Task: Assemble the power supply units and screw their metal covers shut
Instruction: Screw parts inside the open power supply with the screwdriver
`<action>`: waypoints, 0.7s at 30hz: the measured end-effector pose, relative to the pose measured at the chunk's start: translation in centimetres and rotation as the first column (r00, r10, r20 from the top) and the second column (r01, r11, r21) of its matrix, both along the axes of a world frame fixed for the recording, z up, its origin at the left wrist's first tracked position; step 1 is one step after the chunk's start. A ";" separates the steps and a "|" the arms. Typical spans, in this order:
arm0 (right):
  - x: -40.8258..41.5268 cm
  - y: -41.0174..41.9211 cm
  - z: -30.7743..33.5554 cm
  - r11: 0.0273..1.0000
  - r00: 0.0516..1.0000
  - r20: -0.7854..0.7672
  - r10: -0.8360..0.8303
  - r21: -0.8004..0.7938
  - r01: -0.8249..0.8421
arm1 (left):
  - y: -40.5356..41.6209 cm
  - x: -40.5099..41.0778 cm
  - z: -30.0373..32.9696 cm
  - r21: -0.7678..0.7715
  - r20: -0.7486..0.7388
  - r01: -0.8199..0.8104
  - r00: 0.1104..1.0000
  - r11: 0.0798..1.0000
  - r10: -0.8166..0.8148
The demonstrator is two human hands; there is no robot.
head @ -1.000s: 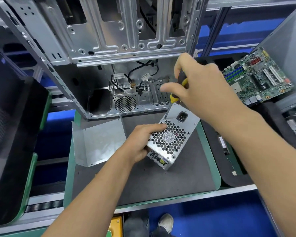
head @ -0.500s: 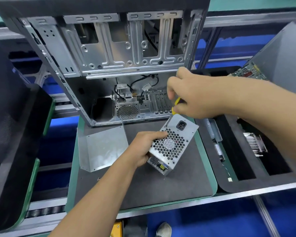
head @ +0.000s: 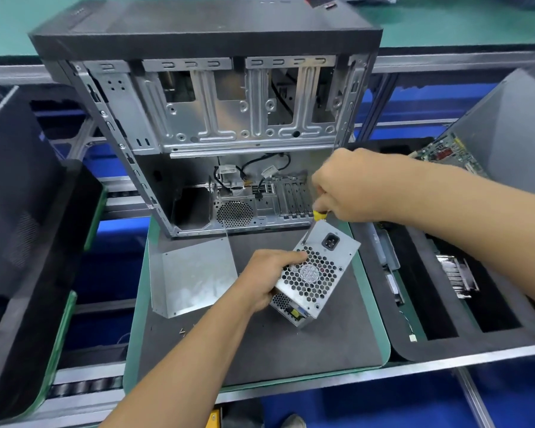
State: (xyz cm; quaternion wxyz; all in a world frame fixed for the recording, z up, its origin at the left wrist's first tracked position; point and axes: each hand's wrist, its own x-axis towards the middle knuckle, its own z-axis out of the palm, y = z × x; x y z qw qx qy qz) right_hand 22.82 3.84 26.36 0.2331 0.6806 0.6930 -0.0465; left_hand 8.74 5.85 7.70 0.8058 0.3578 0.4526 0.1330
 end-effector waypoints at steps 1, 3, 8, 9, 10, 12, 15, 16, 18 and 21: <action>-0.2 0.1 -0.2 1.000 1.000 0.009 -0.008 0.026 0.007 | 0.1 0.0 -0.1 0.004 -0.001 -0.004 1.000 1.000 0.004; -0.1 0.1 -0.6 0.997 0.997 -0.035 -0.072 0.012 0.072 | 0.2 -0.1 -0.2 0.000 -0.004 -0.014 1.000 1.000 0.014; 1.1 0.1 0.5 0.990 0.967 -0.232 -0.104 -0.117 0.078 | 0.1 0.2 -0.4 0.010 0.008 -0.004 1.000 1.000 0.004; 1.1 0.1 0.3 0.996 0.972 -0.225 -0.072 -0.068 0.058 | 0.1 0.2 -0.4 0.020 0.002 0.002 1.000 1.000 -0.002; 0.9 0.2 -0.2 0.999 0.983 -0.174 -0.049 -0.020 0.046 | 0.1 0.3 -0.4 0.025 -0.004 0.003 1.000 1.000 -0.003; 0.6 0.4 -1.0 0.999 0.998 -0.043 -0.036 0.008 0.036 | 0.2 0.1 -0.3 0.023 -0.012 -0.008 1.000 1.000 0.008; 1.1 0.2 -0.9 0.992 0.981 -0.153 -0.117 -0.056 0.109 | 0.4 0.0 -0.2 0.012 -0.006 0.000 1.000 1.000 0.001; 1.2 0.1 -0.3 0.990 0.972 -0.199 -0.129 -0.082 0.115 | 0.4 0.0 -0.2 0.014 -0.002 0.003 1.000 1.000 -0.003; 1.0 0.1 0.1 0.995 0.976 -0.201 -0.087 -0.069 0.074 | 0.3 0.1 -0.2 0.013 -0.003 0.008 1.000 1.000 -0.008; 0.2 0.4 -1.1 1.000 1.000 0.010 0.000 0.005 0.000 | 0.4 0.0 -0.2 0.010 -0.008 -0.001 1.000 1.000 0.001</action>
